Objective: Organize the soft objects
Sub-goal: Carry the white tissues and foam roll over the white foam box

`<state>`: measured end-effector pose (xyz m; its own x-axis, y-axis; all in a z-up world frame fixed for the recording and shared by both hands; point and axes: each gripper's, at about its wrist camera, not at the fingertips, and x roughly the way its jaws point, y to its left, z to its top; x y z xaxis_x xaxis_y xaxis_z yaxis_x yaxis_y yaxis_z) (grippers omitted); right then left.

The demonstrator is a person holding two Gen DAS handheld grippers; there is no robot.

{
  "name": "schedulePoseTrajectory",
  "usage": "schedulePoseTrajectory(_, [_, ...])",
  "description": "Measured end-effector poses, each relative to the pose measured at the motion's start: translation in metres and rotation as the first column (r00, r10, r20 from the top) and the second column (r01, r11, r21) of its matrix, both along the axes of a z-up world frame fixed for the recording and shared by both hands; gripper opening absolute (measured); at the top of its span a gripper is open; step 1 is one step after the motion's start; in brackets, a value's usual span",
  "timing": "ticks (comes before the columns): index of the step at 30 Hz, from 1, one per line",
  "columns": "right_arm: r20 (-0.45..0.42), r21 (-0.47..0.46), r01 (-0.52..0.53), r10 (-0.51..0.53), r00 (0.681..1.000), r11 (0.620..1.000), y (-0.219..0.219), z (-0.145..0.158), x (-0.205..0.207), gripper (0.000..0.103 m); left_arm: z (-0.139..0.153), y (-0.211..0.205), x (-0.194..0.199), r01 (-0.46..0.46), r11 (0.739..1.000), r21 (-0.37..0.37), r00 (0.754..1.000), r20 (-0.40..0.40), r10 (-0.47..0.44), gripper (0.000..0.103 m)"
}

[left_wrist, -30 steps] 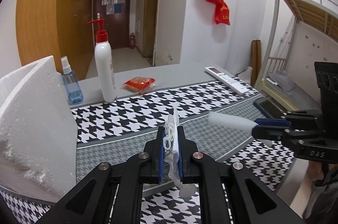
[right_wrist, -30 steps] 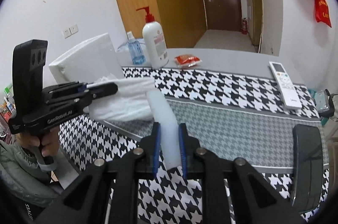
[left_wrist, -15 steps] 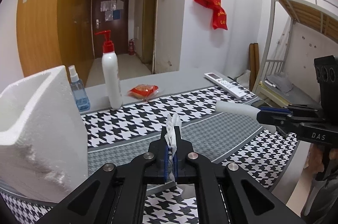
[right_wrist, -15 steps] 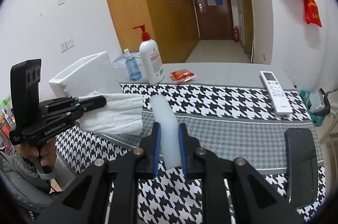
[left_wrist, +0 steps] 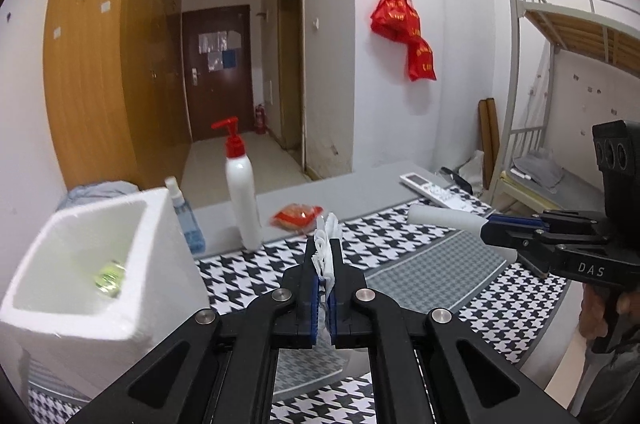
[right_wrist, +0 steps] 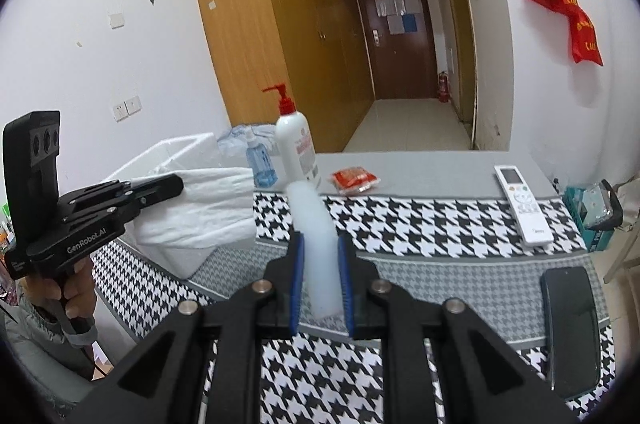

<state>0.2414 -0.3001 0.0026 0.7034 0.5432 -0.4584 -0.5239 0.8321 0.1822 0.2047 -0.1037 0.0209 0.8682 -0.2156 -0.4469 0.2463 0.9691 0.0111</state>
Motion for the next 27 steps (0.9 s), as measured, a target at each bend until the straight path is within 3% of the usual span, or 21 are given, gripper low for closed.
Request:
schedulePoseTrajectory(6, [0.029,-0.004,0.01,-0.01,1.0,1.0,0.013,0.013,-0.001,0.02,0.011,0.006,-0.003,-0.046,0.998,0.037,0.998,0.052,0.045,0.003])
schedulePoseTrajectory(27, [0.112,0.01,0.006,-0.007,0.994,1.0,0.043,0.045,-0.01,0.02,0.047,0.038,-0.012,-0.1,0.995,0.025,0.987,0.131,0.096,0.003])
